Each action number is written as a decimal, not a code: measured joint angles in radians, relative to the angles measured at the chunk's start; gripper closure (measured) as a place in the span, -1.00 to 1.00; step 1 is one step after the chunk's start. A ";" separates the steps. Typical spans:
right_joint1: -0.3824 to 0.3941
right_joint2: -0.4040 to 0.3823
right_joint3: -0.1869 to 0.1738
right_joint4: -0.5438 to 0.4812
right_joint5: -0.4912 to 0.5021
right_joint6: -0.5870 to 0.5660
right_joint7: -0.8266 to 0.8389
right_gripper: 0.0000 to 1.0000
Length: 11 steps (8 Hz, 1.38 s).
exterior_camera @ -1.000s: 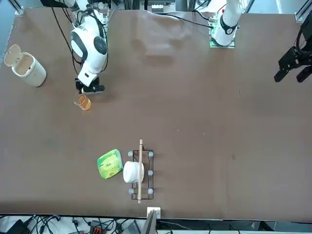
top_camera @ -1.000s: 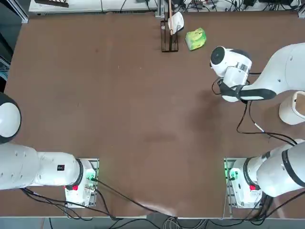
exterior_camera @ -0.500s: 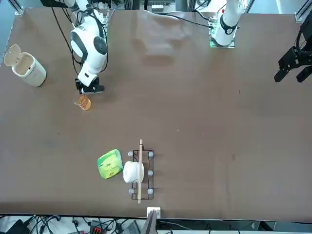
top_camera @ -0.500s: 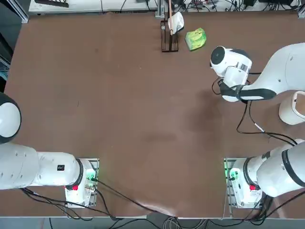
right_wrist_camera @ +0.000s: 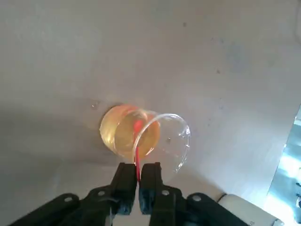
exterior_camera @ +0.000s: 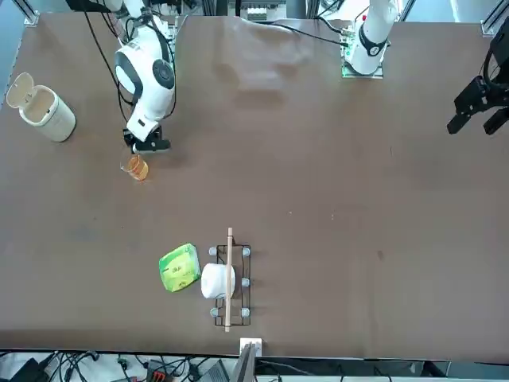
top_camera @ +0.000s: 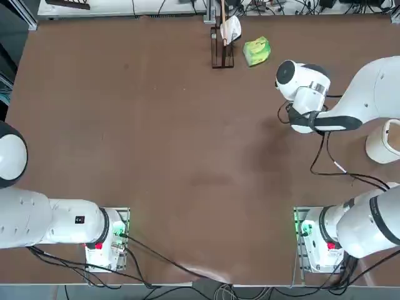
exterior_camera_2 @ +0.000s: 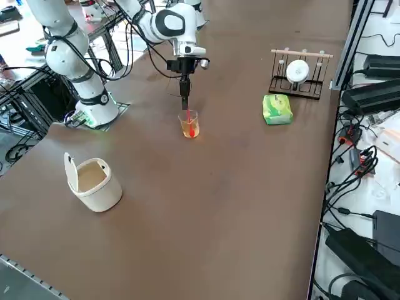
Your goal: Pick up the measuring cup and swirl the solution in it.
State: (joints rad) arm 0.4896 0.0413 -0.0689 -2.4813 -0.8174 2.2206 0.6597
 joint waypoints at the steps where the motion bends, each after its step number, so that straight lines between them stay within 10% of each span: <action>1: 0.000 0.000 0.000 0.005 0.000 0.000 0.005 0.82; 11: -0.049 -0.001 -0.021 0.037 0.212 0.101 -0.061 0.96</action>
State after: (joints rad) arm 0.4401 0.0400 -0.0896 -2.4441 -0.6054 2.3220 0.5991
